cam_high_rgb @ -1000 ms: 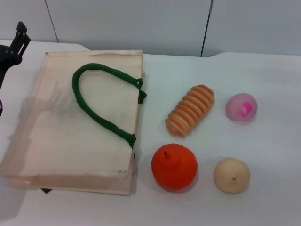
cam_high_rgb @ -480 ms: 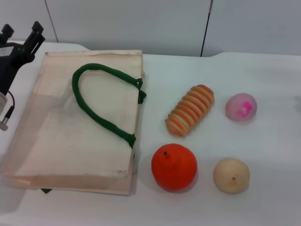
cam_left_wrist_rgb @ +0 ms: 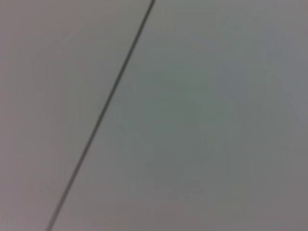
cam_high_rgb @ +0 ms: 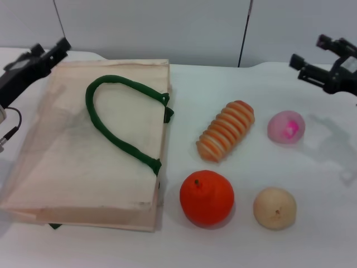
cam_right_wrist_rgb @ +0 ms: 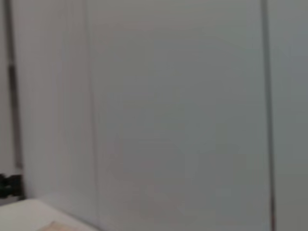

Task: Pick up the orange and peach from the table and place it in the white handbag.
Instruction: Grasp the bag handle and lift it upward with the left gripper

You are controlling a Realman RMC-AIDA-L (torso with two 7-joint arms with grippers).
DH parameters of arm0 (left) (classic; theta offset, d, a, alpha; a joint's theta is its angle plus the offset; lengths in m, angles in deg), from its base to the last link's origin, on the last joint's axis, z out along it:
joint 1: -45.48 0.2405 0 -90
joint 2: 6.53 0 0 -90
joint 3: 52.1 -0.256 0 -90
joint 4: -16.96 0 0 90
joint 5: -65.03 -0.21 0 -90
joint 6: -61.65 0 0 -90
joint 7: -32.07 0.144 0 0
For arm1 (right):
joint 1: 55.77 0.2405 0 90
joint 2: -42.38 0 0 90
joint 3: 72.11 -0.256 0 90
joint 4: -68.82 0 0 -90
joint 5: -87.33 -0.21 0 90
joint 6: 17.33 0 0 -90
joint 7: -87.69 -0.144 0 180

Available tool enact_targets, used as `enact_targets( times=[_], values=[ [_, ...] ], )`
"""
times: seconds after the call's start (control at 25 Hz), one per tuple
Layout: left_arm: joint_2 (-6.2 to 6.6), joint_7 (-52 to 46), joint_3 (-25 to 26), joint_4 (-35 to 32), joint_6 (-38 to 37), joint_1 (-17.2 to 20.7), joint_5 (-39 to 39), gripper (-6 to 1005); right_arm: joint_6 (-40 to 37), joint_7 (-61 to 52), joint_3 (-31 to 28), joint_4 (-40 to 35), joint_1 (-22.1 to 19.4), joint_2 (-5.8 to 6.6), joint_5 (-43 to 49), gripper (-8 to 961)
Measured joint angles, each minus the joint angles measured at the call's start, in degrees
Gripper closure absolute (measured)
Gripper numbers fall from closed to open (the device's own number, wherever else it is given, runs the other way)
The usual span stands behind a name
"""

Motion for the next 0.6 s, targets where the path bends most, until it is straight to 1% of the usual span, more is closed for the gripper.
enact_targets(
  times=[0.12, 0.2, 0.24, 0.28, 0.36, 0.52, 0.6],
  values=[
    [-0.03, -10.9, 0.0, -5.6, 0.6, -1.4, -8.3, 123, 0.1, -0.6, 1.5, -0.4, 0.4, -0.14, 0.0, 72],
    [-0.04, -19.3, 0.0, -9.8, 1.3, -2.5, -15.2, 124, 0.3, -0.5, 1.4, -0.4, 0.4, -0.25, -0.2, 73],
    [-0.04, -21.0, 0.0, -10.6, 1.4, -2.7, -16.6, 125, 0.5, -0.4, 1.3, -0.4, 0.4, -0.28, -0.2, 73],
    [-0.04, -26.6, 0.0, -13.0, 2.1, -3.2, -20.6, 125, 0.7, -0.4, 1.2, -0.5, 0.4, -0.32, -0.3, 73],
    [-0.04, -33.4, 0.0, -16.0, 3.7, -4.2, -25.8, 126, 1.3, -0.4, 1.1, -0.5, 0.4, -0.37, -0.8, 74],
    [-0.04, -45.2, 0.0, -21.2, 7.5, -6.9, -35.0, 127, 2.4, -0.4, 0.9, -0.4, 0.1, -0.45, -2.0, 75],
    [-0.02, -48.3, 0.0, -23.0, 8.9, -8.0, -38.0, 128, 2.8, -0.4, 0.9, -0.4, 0.1, -0.47, -2.0, 76]
  ],
)
